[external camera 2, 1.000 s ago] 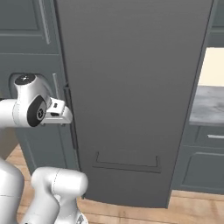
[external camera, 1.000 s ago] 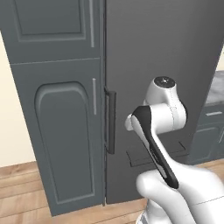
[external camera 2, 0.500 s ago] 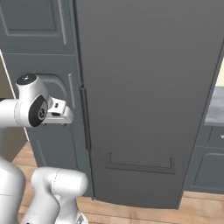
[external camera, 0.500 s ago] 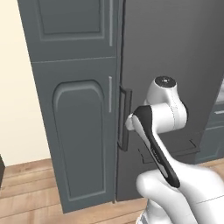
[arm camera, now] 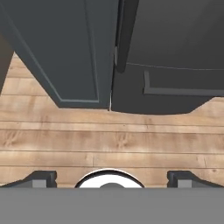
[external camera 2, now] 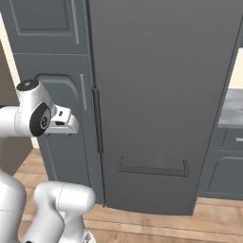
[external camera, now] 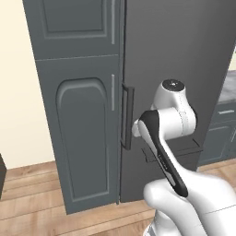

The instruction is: Take the lemon wedge from the fridge and place it on the plate with fish on the dining counter.

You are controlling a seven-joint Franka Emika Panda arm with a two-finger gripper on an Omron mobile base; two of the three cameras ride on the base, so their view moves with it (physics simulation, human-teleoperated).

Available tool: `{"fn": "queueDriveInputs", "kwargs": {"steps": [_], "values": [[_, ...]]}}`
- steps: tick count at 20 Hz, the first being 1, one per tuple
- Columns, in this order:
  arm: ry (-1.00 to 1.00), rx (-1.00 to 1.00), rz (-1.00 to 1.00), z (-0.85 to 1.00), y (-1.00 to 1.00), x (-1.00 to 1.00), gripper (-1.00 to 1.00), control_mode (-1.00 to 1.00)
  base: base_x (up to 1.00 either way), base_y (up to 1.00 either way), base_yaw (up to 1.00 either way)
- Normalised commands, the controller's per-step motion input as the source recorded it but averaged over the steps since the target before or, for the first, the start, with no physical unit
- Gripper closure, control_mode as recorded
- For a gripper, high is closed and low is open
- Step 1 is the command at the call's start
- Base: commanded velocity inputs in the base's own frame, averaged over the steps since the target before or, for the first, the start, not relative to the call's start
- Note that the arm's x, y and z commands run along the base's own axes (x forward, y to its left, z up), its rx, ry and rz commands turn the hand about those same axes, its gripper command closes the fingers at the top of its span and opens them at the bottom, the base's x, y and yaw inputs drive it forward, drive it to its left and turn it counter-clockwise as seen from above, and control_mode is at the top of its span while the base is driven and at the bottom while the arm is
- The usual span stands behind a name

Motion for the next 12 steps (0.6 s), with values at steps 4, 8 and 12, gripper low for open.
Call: {"fn": "queueDriveInputs", "kwargs": {"steps": [4, 8, 12], "values": [[0.0, 0.0, 0.0, 0.0, 0.0, 0.0, -1.0, 1.0, -0.18, 0.0, 0.0], [0.0, 0.0, 0.0, 0.0, 0.0, 0.0, -1.0, -1.0, 0.0, 0.0, 0.0], [-0.02, 0.0, 0.0, -0.05, -0.04, 0.05, -1.0, -1.0, 0.0, 0.0, 0.0]]}}
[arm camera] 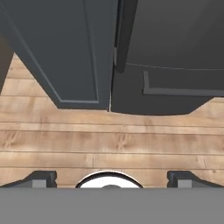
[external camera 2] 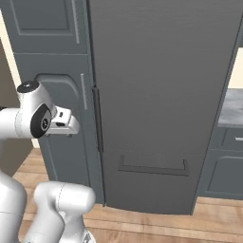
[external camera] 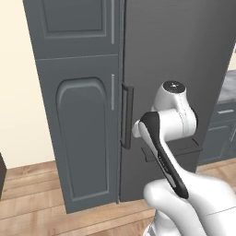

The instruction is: Take the lemon wedge from the fridge and place it on the plate with fish on the dining counter.

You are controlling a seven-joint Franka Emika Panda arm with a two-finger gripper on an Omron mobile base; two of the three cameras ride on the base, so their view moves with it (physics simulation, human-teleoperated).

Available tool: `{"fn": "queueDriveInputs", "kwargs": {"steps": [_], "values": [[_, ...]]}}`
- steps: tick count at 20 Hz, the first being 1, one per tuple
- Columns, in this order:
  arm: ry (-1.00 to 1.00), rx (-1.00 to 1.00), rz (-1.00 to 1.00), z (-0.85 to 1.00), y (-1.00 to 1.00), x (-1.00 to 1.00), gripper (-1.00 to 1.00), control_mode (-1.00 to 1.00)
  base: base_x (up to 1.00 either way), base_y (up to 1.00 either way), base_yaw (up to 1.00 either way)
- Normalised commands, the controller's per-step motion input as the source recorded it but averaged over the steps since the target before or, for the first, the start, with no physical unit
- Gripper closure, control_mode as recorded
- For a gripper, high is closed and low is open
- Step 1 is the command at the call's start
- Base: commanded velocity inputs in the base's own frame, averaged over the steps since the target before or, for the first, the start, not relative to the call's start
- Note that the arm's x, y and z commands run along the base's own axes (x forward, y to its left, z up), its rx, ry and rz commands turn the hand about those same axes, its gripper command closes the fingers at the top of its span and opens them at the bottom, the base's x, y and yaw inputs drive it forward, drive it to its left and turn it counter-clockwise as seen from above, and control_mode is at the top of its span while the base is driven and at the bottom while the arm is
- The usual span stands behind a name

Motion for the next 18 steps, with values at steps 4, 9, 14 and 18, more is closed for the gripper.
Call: {"fn": "queueDriveInputs", "kwargs": {"steps": [4, 9, 14, 18], "values": [[-0.09, -0.02, 0.02, -0.35, -0.41, 0.67, -1.0, -1.0, 0.0, 0.0, 0.0], [-0.06, 0.1, 0.12, -0.17, -0.7, 0.98, -1.0, -1.0, 0.0, 0.0, 0.0], [-0.16, 0.14, 0.14, 0.0, -0.26, 0.57, -1.0, -1.0, 0.0, 0.0, 0.0], [0.01, 0.0, -0.02, 0.0, 0.09, 0.49, -1.0, -1.0, 0.0, 0.0, 0.0]]}}
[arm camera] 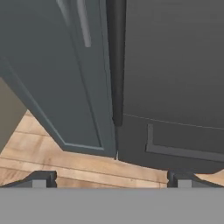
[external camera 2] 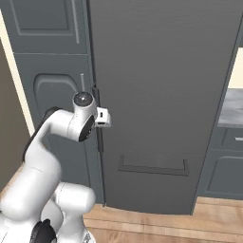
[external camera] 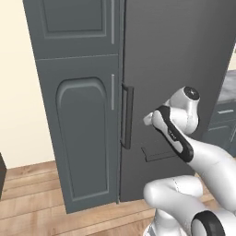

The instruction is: Take the lemon wedge from the fridge and place it on the plate with fish on the dining counter.

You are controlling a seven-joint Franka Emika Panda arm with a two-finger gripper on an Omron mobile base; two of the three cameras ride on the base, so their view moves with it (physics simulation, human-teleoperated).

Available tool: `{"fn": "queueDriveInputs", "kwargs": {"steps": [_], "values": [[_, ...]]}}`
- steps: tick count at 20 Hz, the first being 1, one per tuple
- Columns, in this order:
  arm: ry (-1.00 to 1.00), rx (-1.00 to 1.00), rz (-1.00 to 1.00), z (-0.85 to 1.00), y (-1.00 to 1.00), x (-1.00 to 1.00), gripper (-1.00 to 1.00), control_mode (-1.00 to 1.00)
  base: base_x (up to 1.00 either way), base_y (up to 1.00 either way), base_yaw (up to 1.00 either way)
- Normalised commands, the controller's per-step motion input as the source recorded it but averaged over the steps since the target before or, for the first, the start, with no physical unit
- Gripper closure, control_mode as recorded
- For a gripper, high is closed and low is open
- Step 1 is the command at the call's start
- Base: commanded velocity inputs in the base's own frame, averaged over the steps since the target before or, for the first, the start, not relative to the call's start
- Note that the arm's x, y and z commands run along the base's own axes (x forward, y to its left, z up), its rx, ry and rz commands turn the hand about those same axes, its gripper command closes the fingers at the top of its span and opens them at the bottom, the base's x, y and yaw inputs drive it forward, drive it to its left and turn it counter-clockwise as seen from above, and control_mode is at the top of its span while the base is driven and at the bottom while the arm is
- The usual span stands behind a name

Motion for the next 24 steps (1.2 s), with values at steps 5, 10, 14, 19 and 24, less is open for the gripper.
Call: {"fn": "queueDriveInputs", "kwargs": {"steps": [5, 10, 14, 19, 24], "values": [[-0.01, 0.0, -0.01, 0.0, 0.67, 0.62, -1.0, -1.0, 0.0, 0.0, 0.0], [0.0, 0.0, -0.06, 0.0, 0.2, 0.56, -1.0, -1.0, 0.0, 0.0, 0.0], [0.0, 0.0, 0.0, -0.14, -0.08, 0.5, -1.0, -1.0, 0.0, 0.0, 0.0], [-0.01, 0.0, 0.0, -0.1, -0.25, 0.22, -1.0, -1.0, 0.0, 0.0, 0.0], [0.0, 0.0, 0.0, -0.09, 0.0, 0.23, -1.0, -1.0, 0.0, 0.0, 0.0]]}}
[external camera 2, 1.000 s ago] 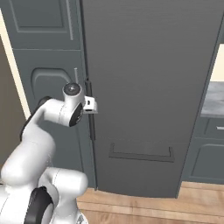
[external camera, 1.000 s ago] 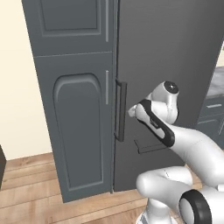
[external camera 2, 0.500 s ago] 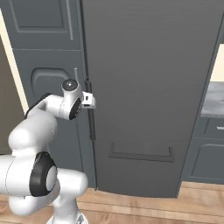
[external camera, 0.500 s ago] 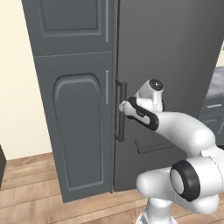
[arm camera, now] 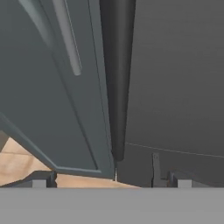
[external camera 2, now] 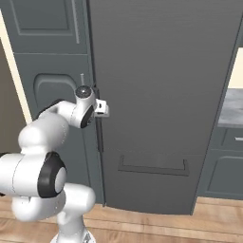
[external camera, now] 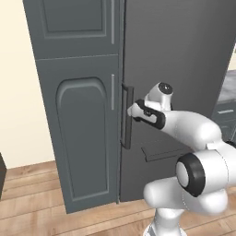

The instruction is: Take the lemon wedge from the fridge and place it on the plate with fish on the dining counter.

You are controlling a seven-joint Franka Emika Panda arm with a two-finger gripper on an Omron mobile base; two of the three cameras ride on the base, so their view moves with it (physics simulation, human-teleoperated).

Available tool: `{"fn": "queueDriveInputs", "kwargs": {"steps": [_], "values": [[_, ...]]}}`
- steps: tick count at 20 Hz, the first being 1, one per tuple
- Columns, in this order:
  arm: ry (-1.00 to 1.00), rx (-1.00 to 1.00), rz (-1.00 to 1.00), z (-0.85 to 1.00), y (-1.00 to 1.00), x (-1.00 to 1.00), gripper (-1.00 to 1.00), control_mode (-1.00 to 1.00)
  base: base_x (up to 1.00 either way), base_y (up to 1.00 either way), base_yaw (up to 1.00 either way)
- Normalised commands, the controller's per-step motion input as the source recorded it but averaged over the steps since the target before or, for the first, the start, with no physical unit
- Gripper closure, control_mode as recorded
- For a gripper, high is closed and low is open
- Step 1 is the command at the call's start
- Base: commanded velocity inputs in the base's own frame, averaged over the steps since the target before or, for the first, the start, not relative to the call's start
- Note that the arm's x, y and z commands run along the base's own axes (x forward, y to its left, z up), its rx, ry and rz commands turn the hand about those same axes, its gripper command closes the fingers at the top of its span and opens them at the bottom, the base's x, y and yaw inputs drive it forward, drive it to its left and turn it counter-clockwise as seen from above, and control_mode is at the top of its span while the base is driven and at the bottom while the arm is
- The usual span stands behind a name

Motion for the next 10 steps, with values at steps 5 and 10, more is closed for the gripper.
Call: {"fn": "queueDriveInputs", "kwargs": {"steps": [5, 10], "values": [[0.0, 0.0, 0.0, -0.15, 0.0, 0.39, -1.0, -1.0, 0.0, 0.0, 0.0], [0.0, 0.0, 0.0, -0.11, 0.0, 0.43, -1.0, -1.0, 0.0, 0.0, 0.0]]}}
